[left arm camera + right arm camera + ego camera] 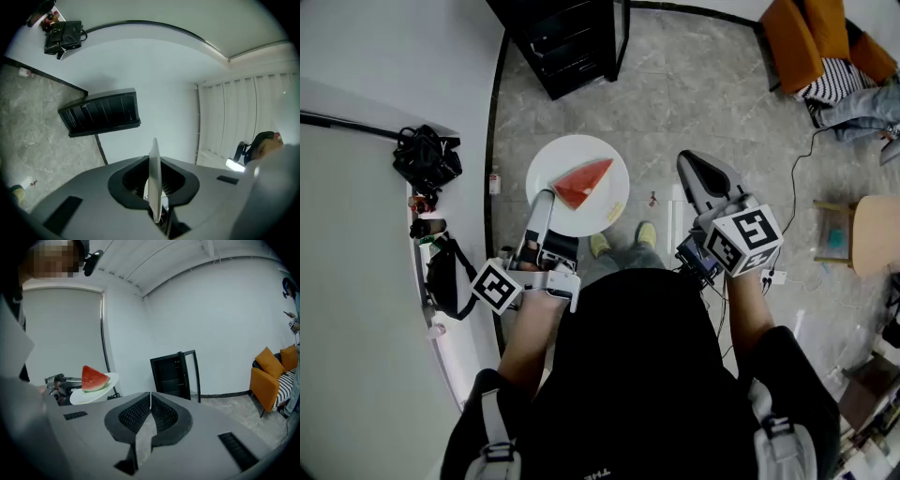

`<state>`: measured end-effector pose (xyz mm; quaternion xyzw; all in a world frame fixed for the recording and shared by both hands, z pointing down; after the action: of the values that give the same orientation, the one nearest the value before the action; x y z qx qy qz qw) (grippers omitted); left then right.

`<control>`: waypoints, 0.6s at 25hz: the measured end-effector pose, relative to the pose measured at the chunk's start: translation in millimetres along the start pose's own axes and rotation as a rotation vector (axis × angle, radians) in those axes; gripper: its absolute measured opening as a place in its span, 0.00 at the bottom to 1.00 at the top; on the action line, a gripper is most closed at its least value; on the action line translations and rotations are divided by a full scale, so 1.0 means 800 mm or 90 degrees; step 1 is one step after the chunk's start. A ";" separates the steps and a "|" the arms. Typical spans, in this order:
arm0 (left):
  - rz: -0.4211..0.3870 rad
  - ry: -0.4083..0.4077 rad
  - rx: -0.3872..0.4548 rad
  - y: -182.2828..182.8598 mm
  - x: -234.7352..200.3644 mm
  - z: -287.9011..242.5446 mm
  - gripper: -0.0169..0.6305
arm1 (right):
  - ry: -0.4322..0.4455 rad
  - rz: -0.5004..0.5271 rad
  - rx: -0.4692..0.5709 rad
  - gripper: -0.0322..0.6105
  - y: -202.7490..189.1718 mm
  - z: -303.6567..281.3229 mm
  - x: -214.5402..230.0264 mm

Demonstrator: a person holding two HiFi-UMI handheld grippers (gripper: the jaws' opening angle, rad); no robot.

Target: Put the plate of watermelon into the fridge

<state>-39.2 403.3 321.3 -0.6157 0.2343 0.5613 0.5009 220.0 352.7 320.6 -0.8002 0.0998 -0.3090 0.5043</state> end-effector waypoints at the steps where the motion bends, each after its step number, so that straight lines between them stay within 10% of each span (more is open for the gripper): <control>1: -0.001 0.000 0.000 0.002 0.000 0.000 0.09 | 0.001 0.000 0.000 0.08 0.000 -0.002 -0.002; 15: 0.004 -0.015 -0.002 0.036 -0.009 0.014 0.09 | 0.007 -0.016 0.010 0.07 -0.002 -0.020 -0.032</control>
<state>-70.3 400.2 319.0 -0.6092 0.2292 0.5706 0.5008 190.3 353.7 317.0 -0.7955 0.0902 -0.3202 0.5064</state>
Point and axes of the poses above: the fingertips, and each gripper's own axes: z backward along the fingers, x to its right, y out of its top, the point moved 4 cm from there along z, backward along the fingers, and after that the axes turned 10 degrees about -z, right-handed, at the moved point
